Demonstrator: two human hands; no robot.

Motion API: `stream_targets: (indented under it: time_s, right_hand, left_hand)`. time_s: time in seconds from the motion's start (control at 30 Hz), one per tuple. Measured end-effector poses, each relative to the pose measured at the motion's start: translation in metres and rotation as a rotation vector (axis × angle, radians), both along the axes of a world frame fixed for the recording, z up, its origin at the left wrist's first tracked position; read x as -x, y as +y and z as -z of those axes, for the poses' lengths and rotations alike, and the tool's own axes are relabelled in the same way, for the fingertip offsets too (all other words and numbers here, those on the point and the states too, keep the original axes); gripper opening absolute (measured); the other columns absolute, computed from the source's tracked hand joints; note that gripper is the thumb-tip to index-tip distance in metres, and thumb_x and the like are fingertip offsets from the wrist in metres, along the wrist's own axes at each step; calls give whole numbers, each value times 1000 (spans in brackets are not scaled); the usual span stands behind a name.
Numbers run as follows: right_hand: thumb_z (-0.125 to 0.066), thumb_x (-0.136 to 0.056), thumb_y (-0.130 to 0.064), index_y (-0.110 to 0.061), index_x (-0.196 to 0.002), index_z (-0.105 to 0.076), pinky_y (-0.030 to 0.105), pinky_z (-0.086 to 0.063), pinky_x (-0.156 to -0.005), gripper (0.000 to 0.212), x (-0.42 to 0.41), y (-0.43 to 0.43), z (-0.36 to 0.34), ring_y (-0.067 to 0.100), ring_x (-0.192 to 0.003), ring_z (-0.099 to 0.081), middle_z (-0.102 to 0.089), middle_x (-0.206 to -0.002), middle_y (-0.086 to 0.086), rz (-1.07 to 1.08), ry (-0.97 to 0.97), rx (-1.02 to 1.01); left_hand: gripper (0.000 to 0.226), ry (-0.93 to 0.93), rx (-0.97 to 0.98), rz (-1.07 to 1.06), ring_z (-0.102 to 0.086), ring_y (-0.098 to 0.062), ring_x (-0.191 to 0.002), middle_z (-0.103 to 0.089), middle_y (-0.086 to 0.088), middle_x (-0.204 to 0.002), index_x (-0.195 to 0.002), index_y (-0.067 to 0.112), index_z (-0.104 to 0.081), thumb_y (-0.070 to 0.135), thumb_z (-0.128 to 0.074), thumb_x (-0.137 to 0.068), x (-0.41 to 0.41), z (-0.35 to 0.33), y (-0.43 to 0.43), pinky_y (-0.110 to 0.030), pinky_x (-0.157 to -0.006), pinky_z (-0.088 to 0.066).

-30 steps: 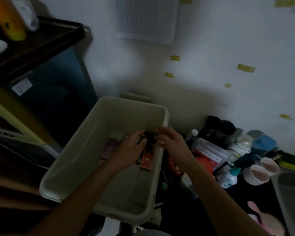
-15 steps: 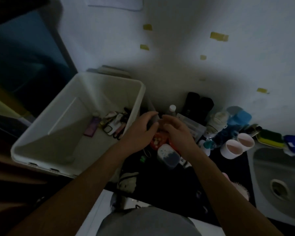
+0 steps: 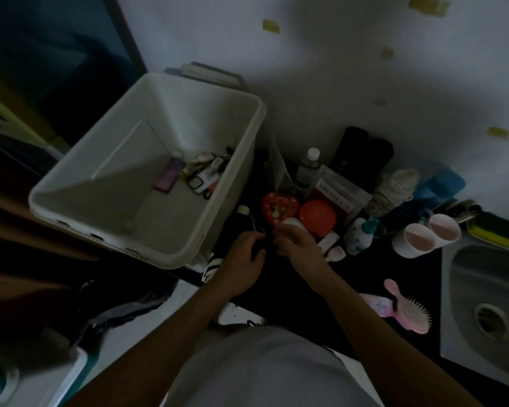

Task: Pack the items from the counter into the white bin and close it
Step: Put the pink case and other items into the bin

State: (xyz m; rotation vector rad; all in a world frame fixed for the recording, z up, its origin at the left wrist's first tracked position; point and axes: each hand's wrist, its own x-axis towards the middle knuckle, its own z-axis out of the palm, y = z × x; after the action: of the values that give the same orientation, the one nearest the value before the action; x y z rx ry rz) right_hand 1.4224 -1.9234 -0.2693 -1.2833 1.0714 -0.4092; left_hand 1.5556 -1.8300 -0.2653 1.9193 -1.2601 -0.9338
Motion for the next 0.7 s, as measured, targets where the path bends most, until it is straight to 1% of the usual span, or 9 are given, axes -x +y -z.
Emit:
stream_targets:
  time_s: [0.07, 0.13, 0.23, 0.3, 0.37, 0.43, 0.5, 0.57, 0.7]
  right_hand:
    - [-49, -98, -8, -12, -133, -54, 25, -50, -90, 35, -2, 3, 11, 10, -107, -60, -59, -128, 1, -54, 43, -26]
    - [-47, -99, -8, -13, -135, -51, 24, -50, -89, 37, -3, 3, 19, 8, -105, -59, -57, -129, 0, -107, 73, -29]
    - [-46, -99, -9, -14, -135, -52, 35, -53, -90, 37, 0, 2, 28, 12, -101, -62, -60, -119, -5, -132, 123, -19]
    - [-45, -99, -9, -17, -132, -53, 31, -54, -85, 34, 1, 3, 31, 13, -96, -63, -60, -116, -6, -169, 143, -10]
    - [-45, -98, -7, -17, -130, -54, 9, -49, -77, 34, 3, 4, 33, 4, -96, -59, -58, -119, -6, -176, 141, 35]
    - [-45, -98, -6, -13, -128, -57, 1, -42, -75, 33, 8, 2, 33, -6, -96, -55, -58, -117, -8, -131, 142, 108]
    - [-46, -97, -5, -11, -125, -60, -1, -38, -77, 32, 13, -2, 32, -6, -97, -55, -59, -116, -10, -89, 156, 193]
    - [-50, -95, -5, -10, -127, -59, 2, -36, -83, 33, 21, -8, 30, 3, -106, -53, -57, -119, -5, -21, 212, 300]
    - [-68, -85, -12, -5, -125, -60, 27, -35, -96, 42, 29, -22, 39, 25, -118, -49, -56, -125, 12, -51, 395, 536]
  left_hand:
    - [37, -84, -77, -31, -44, -22, -130, -41, -6, -141, -133, 12, -49, 15, -52, -97, 0, 14, 8, -18, -102, -31]
    - [44, -162, -206, -68, -36, -27, -137, -25, -7, -155, -140, 16, -45, 23, -52, -97, -2, 25, 12, -35, -113, -32]
    - [48, -202, -277, -92, -20, -31, -145, -13, -10, -160, -141, 15, -42, 23, -52, -95, -8, 37, 11, -46, -115, -29]
    - [48, -206, -252, -86, -17, -31, -146, -15, -12, -159, -141, 12, -42, 20, -52, -95, -7, 41, 6, -45, -118, -24]
    - [48, -193, -222, -61, -21, -31, -144, -21, -14, -157, -141, 10, -43, 17, -52, -94, -1, 42, -2, -39, -118, -20]
    - [45, -170, -182, -20, -30, -32, -138, -32, -14, -150, -137, 10, -46, 16, -53, -93, 8, 42, -12, -39, -115, -25]
    - [44, -157, -146, 12, -38, -30, -131, -40, -13, -141, -134, 10, -49, 15, -55, -91, 14, 43, -20, -43, -111, -33]
    - [45, -151, -140, 38, -39, -28, -131, -41, -12, -140, -135, 9, -48, 15, -56, -91, 18, 44, -28, -42, -110, -35]
    - [44, -92, -138, 31, -41, -24, -130, -40, -11, -141, -135, 7, -48, 12, -55, -92, 19, 49, -36, -23, -105, -30]
